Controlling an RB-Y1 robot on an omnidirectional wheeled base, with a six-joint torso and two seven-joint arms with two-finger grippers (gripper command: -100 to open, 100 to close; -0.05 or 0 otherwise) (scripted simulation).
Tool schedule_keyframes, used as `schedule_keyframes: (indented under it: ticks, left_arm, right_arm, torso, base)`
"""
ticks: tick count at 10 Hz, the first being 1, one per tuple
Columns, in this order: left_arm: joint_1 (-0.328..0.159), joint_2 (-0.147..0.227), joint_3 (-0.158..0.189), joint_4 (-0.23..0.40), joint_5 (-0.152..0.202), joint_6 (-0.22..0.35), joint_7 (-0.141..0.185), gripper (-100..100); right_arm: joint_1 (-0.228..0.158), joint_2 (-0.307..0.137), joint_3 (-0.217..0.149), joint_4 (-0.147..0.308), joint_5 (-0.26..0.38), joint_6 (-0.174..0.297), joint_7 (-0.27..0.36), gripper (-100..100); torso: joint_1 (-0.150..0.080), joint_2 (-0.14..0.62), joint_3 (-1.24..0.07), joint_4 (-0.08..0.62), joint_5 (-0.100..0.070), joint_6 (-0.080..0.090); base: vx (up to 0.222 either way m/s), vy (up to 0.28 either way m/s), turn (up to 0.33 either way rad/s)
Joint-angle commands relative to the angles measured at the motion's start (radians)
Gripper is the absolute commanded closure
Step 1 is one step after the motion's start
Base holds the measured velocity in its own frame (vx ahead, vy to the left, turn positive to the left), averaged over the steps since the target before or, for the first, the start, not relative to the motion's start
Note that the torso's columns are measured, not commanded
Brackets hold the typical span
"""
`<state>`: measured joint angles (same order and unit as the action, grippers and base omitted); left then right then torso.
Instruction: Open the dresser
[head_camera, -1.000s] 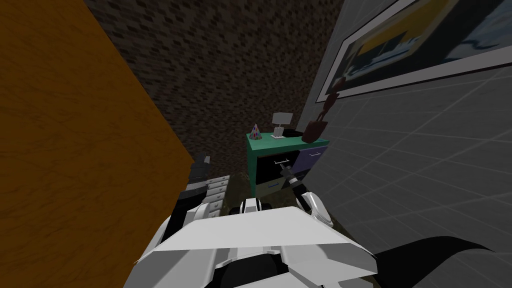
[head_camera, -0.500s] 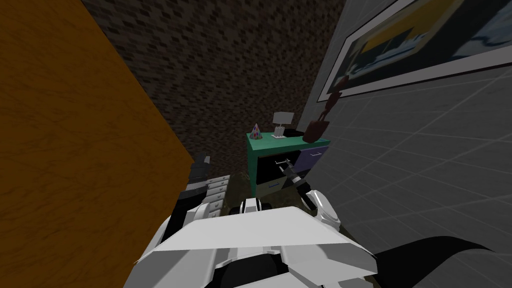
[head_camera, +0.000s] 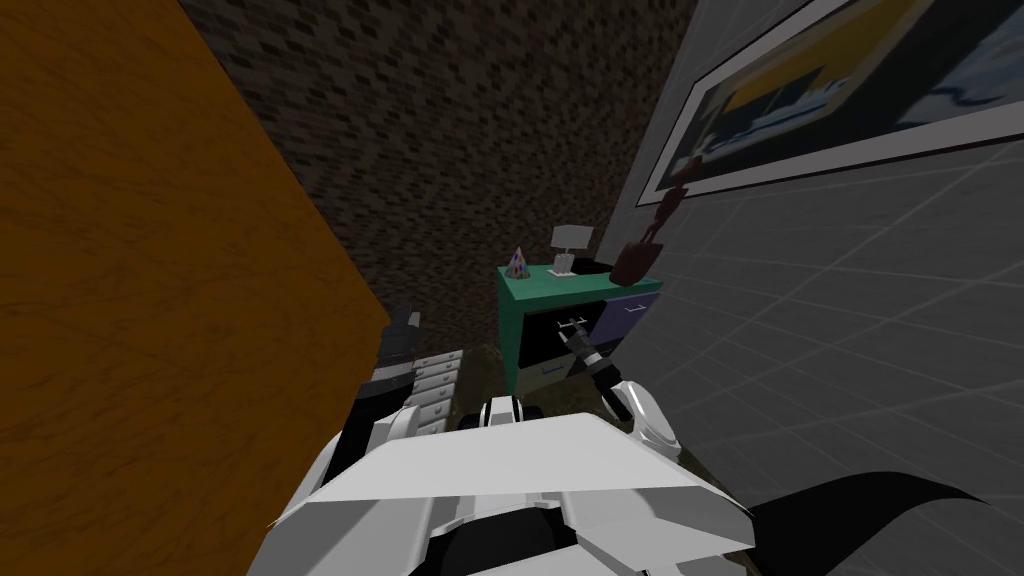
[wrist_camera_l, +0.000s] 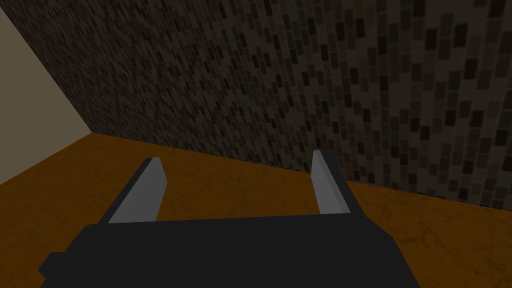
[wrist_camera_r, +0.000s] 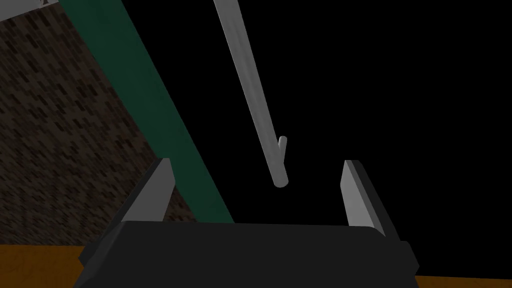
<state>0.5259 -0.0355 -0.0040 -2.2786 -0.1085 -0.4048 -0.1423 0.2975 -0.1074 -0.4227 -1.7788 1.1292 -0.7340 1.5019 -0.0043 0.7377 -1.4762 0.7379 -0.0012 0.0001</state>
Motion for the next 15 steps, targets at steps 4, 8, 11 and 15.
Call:
schedule_keyframes:
  ticks: [4, 8, 11, 15]
  left_arm:
    - [0.0, 0.0, 0.0, 0.0, 0.0, 0.0, 0.0, 0]
    - [0.0, 0.0, 0.0, 0.0, 0.0, 0.0, 0.0, 0]
    - [0.0, 0.0, 0.0, 0.0, 0.0, 0.0, 0.0, 0]
    - [0.0, 0.0, 0.0, 0.0, 0.0, 0.0, 0.0, 0]
  right_arm:
    - [-0.001, 0.145, -0.001, -0.006, 0.005, -0.001, 0.007, -100]
    - [-0.006, 0.115, -0.003, -0.018, 0.011, 0.016, -0.019, -100]
    - [0.0, 0.114, -0.001, -0.024, 0.009, 0.008, -0.024, 100]
    - [0.009, 0.104, 0.001, -0.03, 0.012, 0.007, -0.04, 100]
  torso:
    - [0.005, 0.0, 0.0, 0.0, 0.001, 0.0]
    - [0.005, -0.003, -0.002, -0.001, 0.001, 0.0]
    - [0.003, 0.004, 0.003, 0.003, 0.002, 0.001]
    - [0.004, 0.006, 0.003, 0.007, 0.005, 0.002]
  base:
    - [-0.001, -0.002, 0.0]
    - [0.04, 0.017, 0.018]
    - [-0.061, -0.017, -0.022]
    - [-0.159, -0.013, -0.02]
